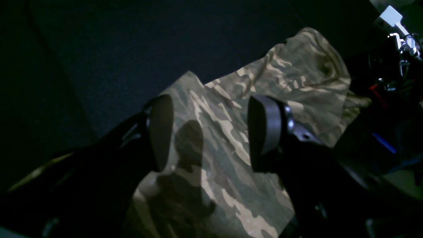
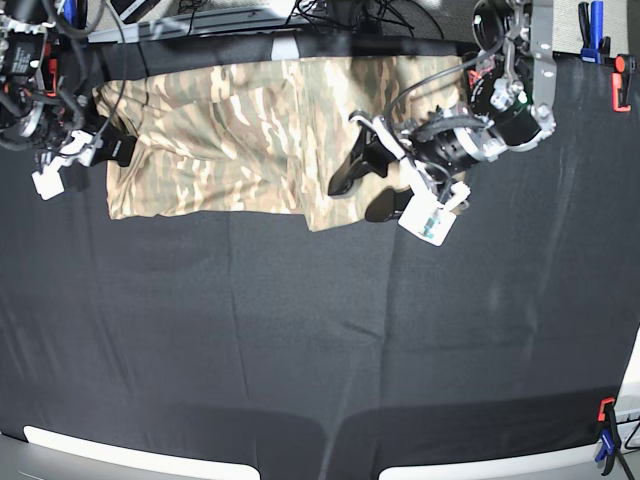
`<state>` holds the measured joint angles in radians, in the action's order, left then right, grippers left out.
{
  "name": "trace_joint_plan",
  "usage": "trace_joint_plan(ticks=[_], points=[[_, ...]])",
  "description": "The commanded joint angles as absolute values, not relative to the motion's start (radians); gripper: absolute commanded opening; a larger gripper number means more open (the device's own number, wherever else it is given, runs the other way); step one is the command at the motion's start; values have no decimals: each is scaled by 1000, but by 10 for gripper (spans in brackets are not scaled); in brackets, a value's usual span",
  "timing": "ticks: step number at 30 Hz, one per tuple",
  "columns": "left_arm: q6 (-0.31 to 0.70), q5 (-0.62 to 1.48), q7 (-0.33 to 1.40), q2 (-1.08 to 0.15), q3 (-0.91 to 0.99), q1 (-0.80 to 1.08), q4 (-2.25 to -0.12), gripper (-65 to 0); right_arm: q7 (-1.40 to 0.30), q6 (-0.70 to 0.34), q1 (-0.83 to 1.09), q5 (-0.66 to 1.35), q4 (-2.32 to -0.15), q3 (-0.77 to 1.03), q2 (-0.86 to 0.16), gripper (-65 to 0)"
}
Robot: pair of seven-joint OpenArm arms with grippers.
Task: Layout the t-shirt on the table in an organized manner, then fold the t-shirt properly
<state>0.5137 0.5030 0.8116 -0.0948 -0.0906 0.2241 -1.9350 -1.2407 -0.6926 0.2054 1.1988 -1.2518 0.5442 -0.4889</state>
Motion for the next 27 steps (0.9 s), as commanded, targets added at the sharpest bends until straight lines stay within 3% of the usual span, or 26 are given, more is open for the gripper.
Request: trace_joint_plan(ticks=[1, 9, 19, 27], points=[[520, 519, 788, -93, -91, 216, -1954, -320, -1230, -698, 199, 1209, -1264, 547, -503, -259], [520, 444, 788, -93, -91, 217, -1954, -320, -1251, -698, 197, 1209, -1264, 550, -503, -259], [520, 438, 769, -93, -91, 236, -1954, -320, -1196, -698, 196, 1208, -1264, 550, -576, -259], [520, 438, 769, -93, -92, 235, -1954, -320, -1171, -698, 196, 1208, -1263, 549, -524, -259]])
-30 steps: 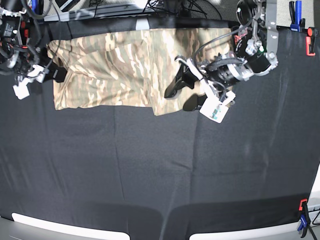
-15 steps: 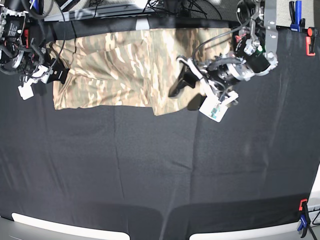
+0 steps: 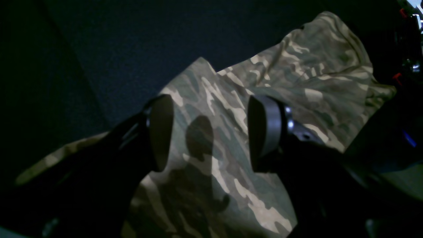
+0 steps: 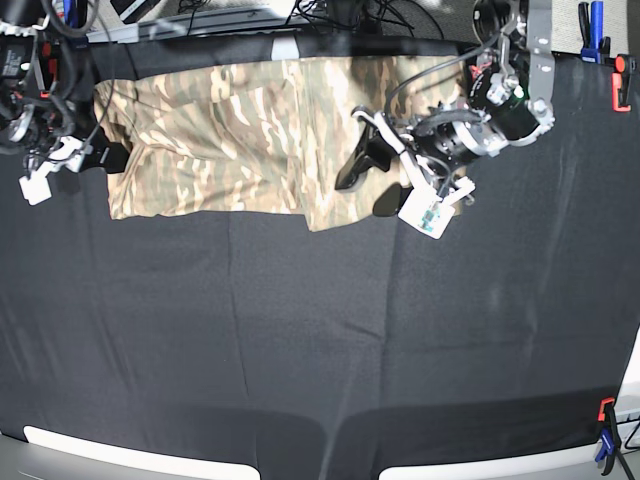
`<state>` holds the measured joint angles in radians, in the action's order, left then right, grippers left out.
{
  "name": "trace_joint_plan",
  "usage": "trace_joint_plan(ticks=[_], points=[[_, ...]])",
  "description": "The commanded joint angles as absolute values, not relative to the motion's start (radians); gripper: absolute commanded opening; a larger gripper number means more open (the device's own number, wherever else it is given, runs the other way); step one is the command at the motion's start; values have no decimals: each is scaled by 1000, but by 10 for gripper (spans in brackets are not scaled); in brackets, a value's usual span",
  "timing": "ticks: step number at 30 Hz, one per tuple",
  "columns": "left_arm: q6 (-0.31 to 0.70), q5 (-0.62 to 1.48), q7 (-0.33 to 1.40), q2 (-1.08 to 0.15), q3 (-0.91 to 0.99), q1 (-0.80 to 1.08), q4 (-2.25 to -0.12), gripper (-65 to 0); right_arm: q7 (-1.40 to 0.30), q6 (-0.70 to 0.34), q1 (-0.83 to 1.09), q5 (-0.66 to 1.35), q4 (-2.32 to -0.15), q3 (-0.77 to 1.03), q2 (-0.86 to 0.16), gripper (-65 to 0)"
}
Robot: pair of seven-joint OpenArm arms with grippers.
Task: Layout the t-shirt on the table in an organized manner, then fold the t-shirt properly
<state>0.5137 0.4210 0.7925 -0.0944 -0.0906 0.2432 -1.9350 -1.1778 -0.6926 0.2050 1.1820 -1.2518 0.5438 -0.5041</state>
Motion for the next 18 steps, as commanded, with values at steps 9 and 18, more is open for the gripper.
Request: trace_joint_plan(ticks=[9, 18], points=[[520, 438, 769, -93, -92, 236, -1954, -320, -1198, -698, 196, 1209, -1263, 549, -438, -259], [520, 437, 770, -93, -91, 236, -1954, -320, -1202, -698, 197, 1209, -1263, 550, -475, -259]])
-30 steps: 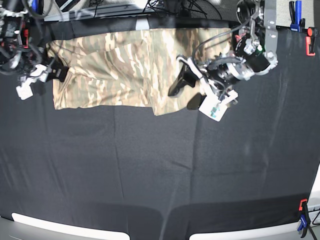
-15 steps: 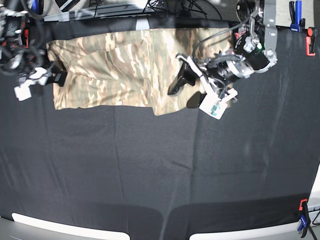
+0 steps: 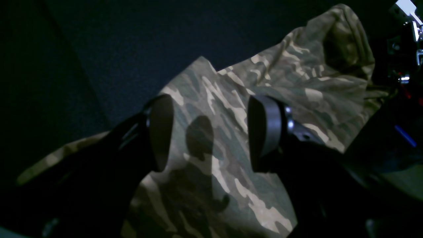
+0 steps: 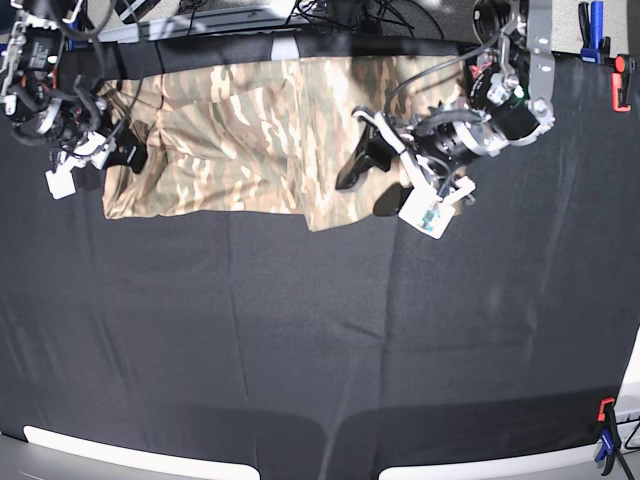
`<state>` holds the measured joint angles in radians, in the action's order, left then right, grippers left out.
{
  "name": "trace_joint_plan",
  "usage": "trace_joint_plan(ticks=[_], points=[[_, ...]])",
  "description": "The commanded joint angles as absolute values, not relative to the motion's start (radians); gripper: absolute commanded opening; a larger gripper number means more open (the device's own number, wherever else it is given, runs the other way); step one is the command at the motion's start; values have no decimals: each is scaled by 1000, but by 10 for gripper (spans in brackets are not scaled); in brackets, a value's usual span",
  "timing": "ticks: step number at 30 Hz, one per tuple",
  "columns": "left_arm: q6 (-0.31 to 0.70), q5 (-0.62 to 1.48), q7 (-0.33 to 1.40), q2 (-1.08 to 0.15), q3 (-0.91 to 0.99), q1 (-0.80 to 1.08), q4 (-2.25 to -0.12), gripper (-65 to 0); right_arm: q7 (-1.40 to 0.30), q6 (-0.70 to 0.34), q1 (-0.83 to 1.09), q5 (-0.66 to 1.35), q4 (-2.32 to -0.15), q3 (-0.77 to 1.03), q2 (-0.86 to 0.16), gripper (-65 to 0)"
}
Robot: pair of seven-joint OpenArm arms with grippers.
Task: Layout the t-shirt on the table in an organized manner, then fold the t-shirt properly
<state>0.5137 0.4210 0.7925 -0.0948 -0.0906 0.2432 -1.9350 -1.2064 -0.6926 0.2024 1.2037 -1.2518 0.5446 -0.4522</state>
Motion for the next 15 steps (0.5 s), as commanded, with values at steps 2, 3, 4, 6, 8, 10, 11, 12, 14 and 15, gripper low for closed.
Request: trace_joint_plan(ticks=[2, 3, 4, 6, 8, 10, 11, 12, 14, 15], points=[[520, 438, 770, -93, -92, 236, -1954, -320, -1201, -698, 197, 1209, -1263, 550, -496, -259], [520, 438, 770, -93, -91, 236, -1954, -320, -1200, -698, 197, 1208, -1263, 550, -505, -259], [520, 438, 770, -93, -92, 236, -1954, -320, -1197, -698, 197, 1208, -1263, 550, -513, -259], [520, 438, 770, -93, -92, 236, -1954, -320, -1183, -698, 197, 1208, -1263, 550, -528, -259], [520, 438, 770, -93, -92, 236, -1954, -320, -1163, -698, 197, 1208, -1263, 550, -538, -259], [520, 438, 770, -93, -92, 236, -1954, -320, -1136, -698, 196, 1208, -1263, 550, -543, -259], [520, 438, 771, -93, -92, 237, -1954, -320, -1119, -698, 196, 1208, -1263, 550, -544, -259], [520, 438, 770, -93, -91, 239, -1954, -320, -1103, -698, 196, 1208, -1263, 550, -544, -259], [520, 438, 770, -93, -91, 248, -1954, -320, -1080, -698, 187, 1204, -1262, 550, -543, -259], [520, 437, 770, -93, -92, 250, -1954, -320, -1077, -698, 181, 1194, -1262, 550, -543, -259]])
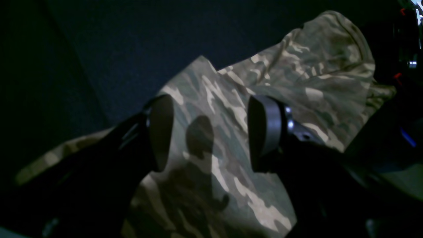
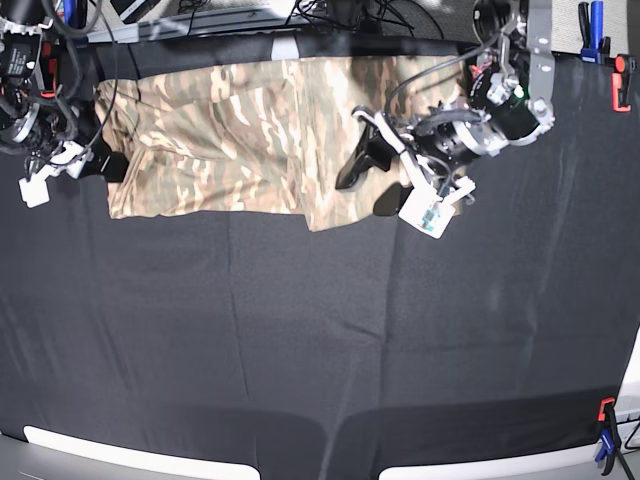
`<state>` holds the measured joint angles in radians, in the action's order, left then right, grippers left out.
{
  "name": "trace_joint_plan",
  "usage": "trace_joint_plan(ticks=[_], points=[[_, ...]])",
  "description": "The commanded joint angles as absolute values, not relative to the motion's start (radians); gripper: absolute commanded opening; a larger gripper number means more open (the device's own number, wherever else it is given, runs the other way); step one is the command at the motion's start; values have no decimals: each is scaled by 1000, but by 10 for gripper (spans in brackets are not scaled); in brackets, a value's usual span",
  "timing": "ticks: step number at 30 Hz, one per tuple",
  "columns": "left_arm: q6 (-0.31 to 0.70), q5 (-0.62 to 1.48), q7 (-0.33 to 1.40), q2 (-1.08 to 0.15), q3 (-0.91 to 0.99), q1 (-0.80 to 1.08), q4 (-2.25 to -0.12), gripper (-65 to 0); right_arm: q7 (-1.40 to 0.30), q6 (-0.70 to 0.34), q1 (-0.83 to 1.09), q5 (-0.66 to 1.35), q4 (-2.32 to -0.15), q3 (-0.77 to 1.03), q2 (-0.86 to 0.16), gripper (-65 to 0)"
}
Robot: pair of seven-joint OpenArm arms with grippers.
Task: Layout the t-shirt on the table in an organized manner, then fold the t-shirt properly
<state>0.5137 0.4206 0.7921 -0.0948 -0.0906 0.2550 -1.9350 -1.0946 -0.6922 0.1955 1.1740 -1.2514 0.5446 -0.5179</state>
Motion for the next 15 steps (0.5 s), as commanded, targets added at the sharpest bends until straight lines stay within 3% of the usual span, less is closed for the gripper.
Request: trace_joint_plan(ticks=[1, 15], points=[[520, 437, 770, -93, -92, 253, -1954, -320, -1074, -698, 168, 1177, -1262, 550, -543, -259], [520, 438, 773, -93, -92, 252, -1954, -320, -1272, -698, 81, 1242, -1221, 551, -547, -259]])
